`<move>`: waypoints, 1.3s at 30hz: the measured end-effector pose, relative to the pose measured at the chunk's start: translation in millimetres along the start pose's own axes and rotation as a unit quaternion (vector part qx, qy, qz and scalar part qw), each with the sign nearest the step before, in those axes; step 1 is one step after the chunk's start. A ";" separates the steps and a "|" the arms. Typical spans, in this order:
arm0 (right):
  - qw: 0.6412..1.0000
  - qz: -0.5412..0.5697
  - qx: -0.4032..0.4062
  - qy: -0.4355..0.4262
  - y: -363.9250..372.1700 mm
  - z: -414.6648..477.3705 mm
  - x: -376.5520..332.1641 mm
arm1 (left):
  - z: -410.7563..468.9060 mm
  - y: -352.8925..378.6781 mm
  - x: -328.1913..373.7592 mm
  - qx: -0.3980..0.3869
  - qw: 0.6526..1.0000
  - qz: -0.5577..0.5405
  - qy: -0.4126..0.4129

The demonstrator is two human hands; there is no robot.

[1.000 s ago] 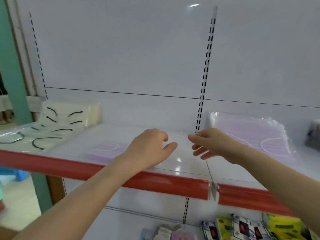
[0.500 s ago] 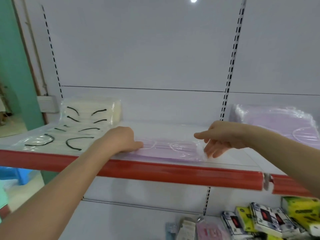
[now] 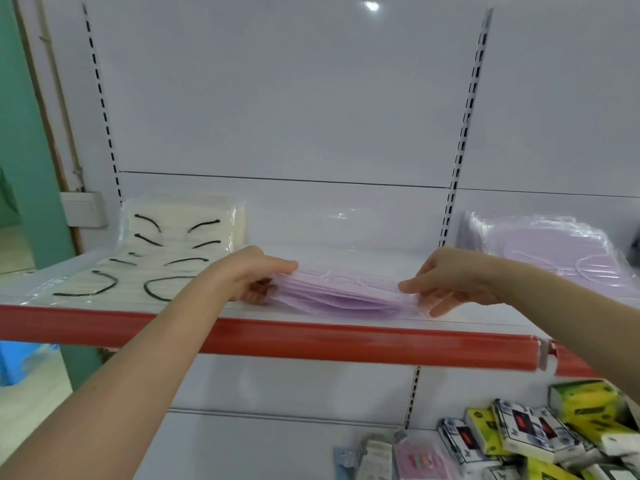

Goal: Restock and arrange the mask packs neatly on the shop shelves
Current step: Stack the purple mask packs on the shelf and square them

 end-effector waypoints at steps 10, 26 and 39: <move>0.997 0.060 0.038 -0.039 -10.6 9.2 21.5 | 2.0 11.7 14.5 -0.019 0.976 -0.193 0.095; 0.929 0.262 0.196 -0.173 -178.2 -22.7 141.5 | -9.3 195.0 128.0 -0.109 0.946 -0.237 0.190; 0.966 0.180 0.120 -0.140 -257.4 -20.6 255.6 | -4.1 308.9 146.3 -0.082 0.978 -0.010 0.189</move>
Point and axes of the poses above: each hand's wrist, its own z-axis towards the middle knuckle, its own y-axis out of the palm, x = y × z, the point moved 3 cm from there along z, towards the middle knuckle, and after that the axes turned 2 degrees about -y, right-handed, at the moved point
